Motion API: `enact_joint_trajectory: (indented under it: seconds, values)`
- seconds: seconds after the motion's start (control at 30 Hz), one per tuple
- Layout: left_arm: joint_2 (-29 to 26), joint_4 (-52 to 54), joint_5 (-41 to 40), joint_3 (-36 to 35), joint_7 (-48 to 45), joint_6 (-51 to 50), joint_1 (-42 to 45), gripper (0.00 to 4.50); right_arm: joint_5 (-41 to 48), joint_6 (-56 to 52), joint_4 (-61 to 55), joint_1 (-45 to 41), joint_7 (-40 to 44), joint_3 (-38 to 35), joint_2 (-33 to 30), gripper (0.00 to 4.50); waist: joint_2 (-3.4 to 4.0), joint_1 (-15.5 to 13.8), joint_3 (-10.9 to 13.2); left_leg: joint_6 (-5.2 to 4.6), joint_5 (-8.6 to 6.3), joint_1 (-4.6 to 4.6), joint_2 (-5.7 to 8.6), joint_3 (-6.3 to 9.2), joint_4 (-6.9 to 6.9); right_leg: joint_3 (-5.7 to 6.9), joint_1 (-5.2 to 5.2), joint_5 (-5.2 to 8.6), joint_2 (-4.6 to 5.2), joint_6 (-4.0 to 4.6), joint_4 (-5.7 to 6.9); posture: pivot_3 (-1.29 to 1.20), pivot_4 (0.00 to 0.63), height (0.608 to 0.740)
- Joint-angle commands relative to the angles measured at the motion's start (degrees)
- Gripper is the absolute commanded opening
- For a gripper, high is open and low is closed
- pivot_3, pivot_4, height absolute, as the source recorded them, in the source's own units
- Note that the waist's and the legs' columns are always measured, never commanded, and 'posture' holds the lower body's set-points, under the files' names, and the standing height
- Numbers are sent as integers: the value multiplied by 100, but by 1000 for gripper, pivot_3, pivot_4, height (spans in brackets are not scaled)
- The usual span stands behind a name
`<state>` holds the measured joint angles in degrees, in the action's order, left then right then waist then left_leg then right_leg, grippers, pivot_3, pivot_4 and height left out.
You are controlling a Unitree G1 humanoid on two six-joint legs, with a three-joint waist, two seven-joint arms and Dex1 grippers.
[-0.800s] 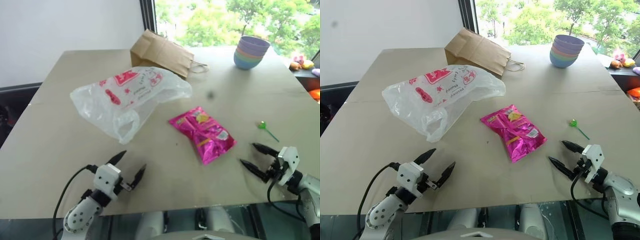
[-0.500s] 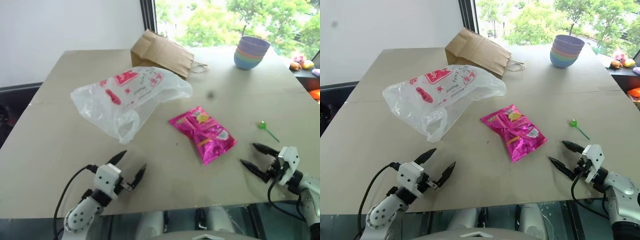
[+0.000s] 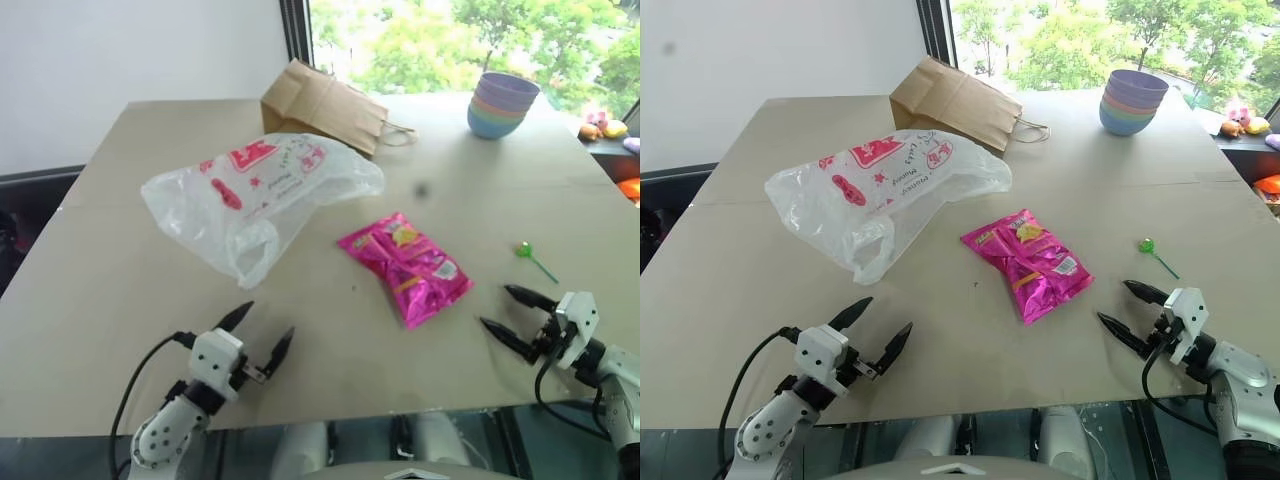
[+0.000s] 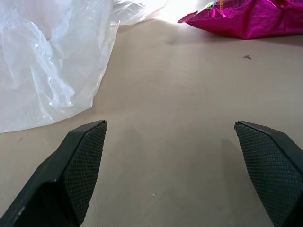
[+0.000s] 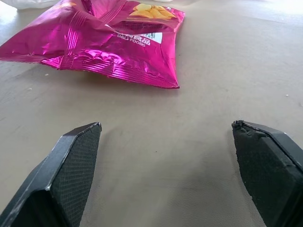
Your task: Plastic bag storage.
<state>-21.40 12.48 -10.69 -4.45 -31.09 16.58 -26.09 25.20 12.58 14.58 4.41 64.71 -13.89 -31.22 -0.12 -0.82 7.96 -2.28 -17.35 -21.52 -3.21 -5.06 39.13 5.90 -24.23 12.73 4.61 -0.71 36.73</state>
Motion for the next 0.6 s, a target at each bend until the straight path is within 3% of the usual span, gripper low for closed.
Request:
enact_joint_trajectory:
  seconds: [0.03, 0.2, 0.37, 0.6]
  values:
    - [61, 41, -60, 19, 20, 0, -82, 4500, 37, -5, 32, -33, 52, -42, -72, 4450, 0, 0, 0, 0, 0, 0, 0, 0, 0, 0, 0, 0, 0, 0, 0, 0, 150, 740]
    - [66, 481, -66, -182, 284, -250, -40, 4500, 301, -244, -423, 15, 319, -4, -163, 4450, -1, 0, 4, 0, 0, -2, 0, 3, 1, 1, -1, 0, 0, 0, 1, 0, 150, 740]
    - [115, 1563, -111, -231, 616, -736, 42, 4500, 851, -1152, -1897, 235, 338, 124, -378, 4450, -2, -3, 20, 0, 0, -12, -6, 11, 3, 6, -6, -6, 1, -5, 4, 0, 150, 740]
    - [870, 1923, 1288, 13, 1941, -1000, 910, 4500, 1314, -2245, -3571, 39, -190, 693, -303, 4450, -15, -13, 25, 0, 0, -15, 4, 19, 7, 12, -2, -12, 2, 0, 3, 0, 150, 740]
